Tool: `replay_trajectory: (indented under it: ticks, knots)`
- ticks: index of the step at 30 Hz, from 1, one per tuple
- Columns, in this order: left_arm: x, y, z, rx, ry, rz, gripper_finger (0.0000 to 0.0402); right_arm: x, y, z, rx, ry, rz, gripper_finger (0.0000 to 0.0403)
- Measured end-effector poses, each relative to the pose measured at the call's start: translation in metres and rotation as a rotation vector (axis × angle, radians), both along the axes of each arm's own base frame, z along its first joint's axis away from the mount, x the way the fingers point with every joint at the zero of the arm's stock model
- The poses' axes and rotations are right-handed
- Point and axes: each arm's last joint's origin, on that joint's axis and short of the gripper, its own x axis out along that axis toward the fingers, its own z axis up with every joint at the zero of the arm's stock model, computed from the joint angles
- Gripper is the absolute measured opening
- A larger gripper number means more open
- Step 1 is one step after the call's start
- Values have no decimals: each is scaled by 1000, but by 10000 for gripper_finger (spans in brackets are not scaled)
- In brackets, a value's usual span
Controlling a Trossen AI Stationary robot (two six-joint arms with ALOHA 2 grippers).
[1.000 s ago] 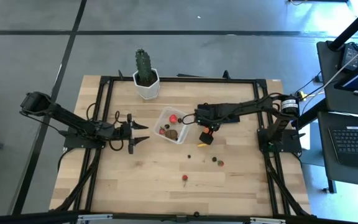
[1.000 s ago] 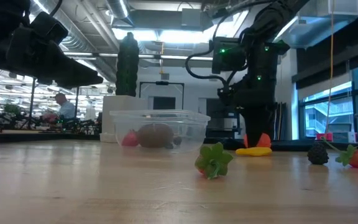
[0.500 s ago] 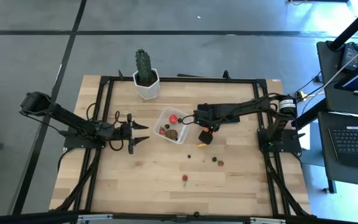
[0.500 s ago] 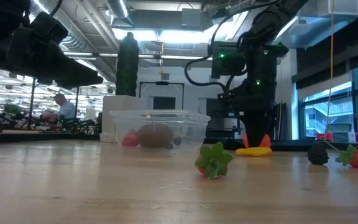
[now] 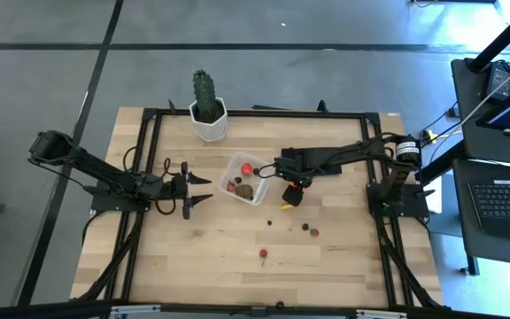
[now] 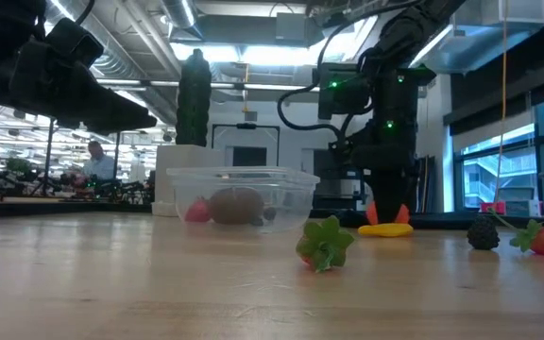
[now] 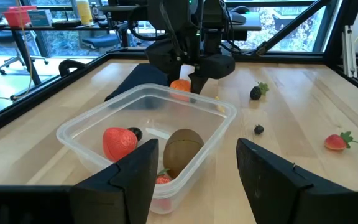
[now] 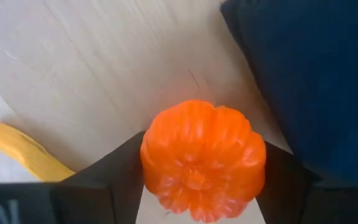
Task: Pick and placing Produce into tupperware
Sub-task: Put the orange pumpkin into the transparent container
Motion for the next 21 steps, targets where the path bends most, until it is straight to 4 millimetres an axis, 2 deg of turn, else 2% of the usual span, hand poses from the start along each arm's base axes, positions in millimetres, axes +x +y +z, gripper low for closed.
replay_trajectory:
  ticks: [4, 8, 15, 21]
  knots:
    - [0, 0, 0, 0, 0, 0, 208, 8, -1, 8, -14, -17, 33, 248]
    - [0, 0, 0, 1, 3, 0, 208, 19, -3, 25, -25, -50, 74, 240]
    - [0, 0, -1, 2, 8, 0, 208, 47, -6, 77, -57, -180, 140, 242]
    - [0, 0, -1, 2, 8, 0, 208, 69, -9, 118, -117, -373, 210, 244]
